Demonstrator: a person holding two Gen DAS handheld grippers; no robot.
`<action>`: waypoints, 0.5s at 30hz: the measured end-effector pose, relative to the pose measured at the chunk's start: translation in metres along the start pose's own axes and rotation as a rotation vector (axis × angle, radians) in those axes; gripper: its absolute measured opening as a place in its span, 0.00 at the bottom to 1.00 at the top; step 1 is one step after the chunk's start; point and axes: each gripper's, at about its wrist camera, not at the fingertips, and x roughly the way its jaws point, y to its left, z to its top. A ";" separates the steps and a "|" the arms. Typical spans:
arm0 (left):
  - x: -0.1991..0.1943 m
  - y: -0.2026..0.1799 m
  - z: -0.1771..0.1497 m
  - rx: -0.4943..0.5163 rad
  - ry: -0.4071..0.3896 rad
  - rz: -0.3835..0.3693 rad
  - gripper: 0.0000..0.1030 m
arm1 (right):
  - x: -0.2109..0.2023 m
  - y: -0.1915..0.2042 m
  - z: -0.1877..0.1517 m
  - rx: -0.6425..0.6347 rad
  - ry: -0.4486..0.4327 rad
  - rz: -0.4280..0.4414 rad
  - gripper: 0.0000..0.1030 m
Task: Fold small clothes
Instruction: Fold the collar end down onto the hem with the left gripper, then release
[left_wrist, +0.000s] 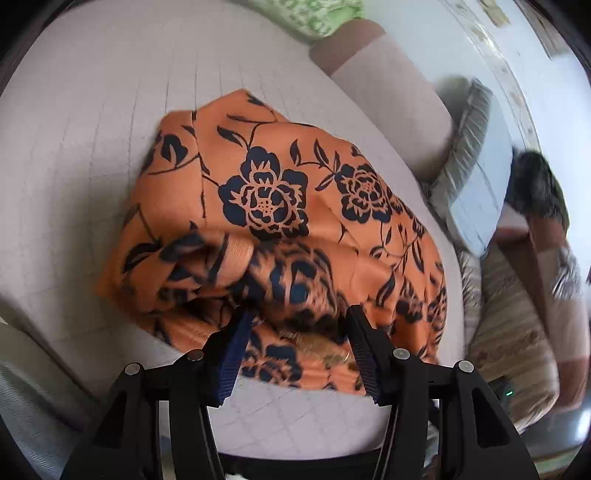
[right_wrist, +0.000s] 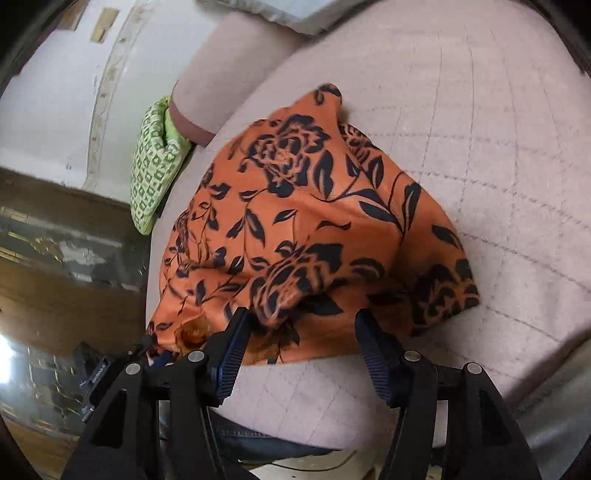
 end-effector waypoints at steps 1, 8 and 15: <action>0.002 -0.001 0.004 -0.012 -0.005 -0.005 0.51 | 0.001 -0.003 0.004 0.022 -0.010 0.000 0.57; -0.002 0.008 0.017 -0.047 -0.032 0.048 0.05 | -0.013 0.012 0.019 -0.031 -0.076 -0.103 0.06; 0.030 0.013 -0.002 0.143 0.011 0.245 0.09 | 0.010 0.024 0.010 -0.223 -0.075 -0.338 0.06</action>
